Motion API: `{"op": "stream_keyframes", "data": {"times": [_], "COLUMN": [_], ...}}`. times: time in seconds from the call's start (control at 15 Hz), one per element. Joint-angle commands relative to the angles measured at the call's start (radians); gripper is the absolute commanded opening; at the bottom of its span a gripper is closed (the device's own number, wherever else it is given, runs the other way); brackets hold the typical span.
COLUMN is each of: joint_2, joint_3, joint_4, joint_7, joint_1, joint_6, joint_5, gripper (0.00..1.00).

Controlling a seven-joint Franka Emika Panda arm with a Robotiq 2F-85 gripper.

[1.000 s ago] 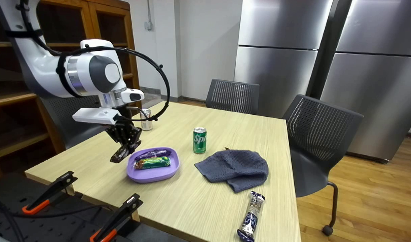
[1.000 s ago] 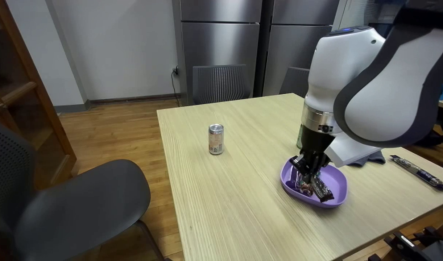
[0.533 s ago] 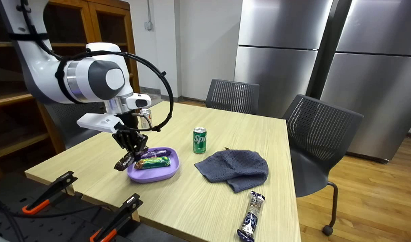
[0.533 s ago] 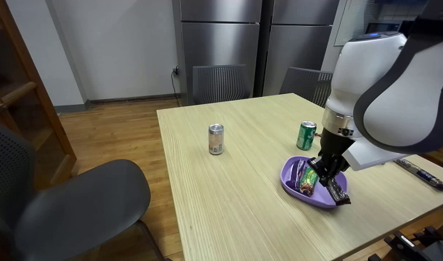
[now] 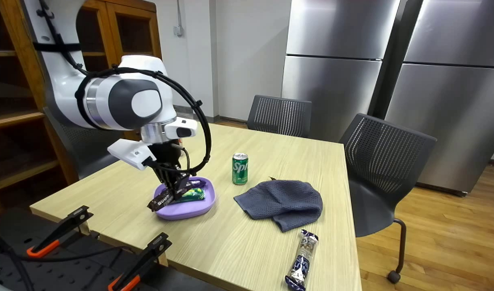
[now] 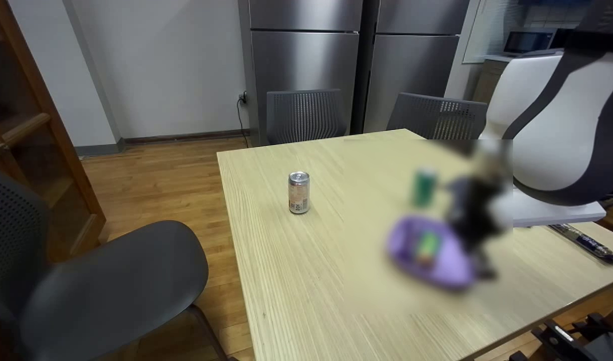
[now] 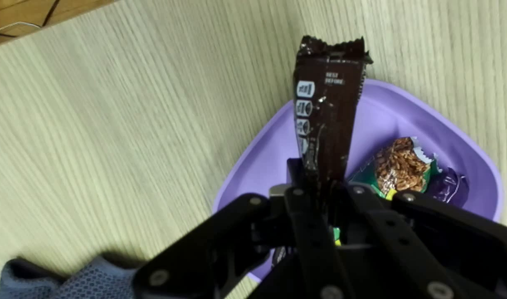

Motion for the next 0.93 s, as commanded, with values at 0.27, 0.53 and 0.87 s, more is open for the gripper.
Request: {"op": "stream_keyframes", "data": {"times": [0.27,0.53,0.87], "joint_2": [0.03,0.057,0.101], "joint_3": [0.111,0.148,0.197], "joint_4": [0.028,0.056,0.11], "joint_7": [-0.009,0.006,0.006], "joint_1": [-0.125,-0.153,-0.21], "joint_6": [0.011,0.013,0.012], "joint_5": [0.105,0.158,0.202], "gripper": [0.04,0.04,0.04]}}
